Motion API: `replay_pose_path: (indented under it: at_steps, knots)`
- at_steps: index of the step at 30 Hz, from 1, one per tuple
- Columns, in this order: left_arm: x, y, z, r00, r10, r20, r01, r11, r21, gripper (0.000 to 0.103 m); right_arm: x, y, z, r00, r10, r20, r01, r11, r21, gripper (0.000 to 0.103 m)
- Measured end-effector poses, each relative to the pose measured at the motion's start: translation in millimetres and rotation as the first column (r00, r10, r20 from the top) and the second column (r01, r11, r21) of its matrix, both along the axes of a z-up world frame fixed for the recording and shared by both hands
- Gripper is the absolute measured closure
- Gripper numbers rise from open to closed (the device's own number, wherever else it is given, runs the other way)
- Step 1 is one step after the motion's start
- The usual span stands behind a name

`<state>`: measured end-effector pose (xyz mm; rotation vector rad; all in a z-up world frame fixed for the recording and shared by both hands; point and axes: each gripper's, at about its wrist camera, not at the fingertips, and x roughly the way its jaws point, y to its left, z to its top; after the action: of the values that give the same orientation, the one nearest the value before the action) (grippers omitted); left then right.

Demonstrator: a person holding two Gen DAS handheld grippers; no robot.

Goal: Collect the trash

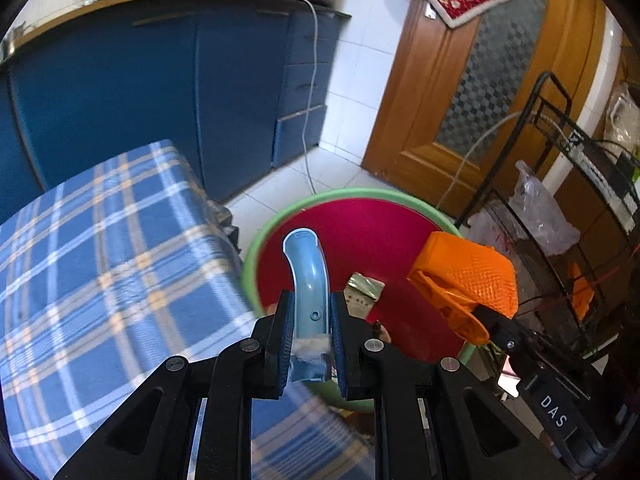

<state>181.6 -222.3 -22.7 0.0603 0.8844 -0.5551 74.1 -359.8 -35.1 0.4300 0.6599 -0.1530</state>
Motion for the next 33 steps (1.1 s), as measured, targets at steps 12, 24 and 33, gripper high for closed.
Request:
replay_pose_path:
  at_steps: [12,24,33]
  knots:
    - [8,-13,-15,1.0,-0.003,0.003,0.002,1.0,0.031,0.062,7,-12,-18,0.999,-0.001,-0.032,0.003,0.999,0.052,0.087]
    - [-7,16,2,0.997,0.071,0.033,-0.072,0.997,0.026,0.048,-7,8,10,1.0,0.019,0.021,-0.019,1.0,0.007,0.058]
    - [-35,64,27,0.986,0.157,0.06,-0.158,0.987,0.001,0.042,-27,43,40,0.996,0.067,0.057,-0.064,0.997,-0.044,0.041]
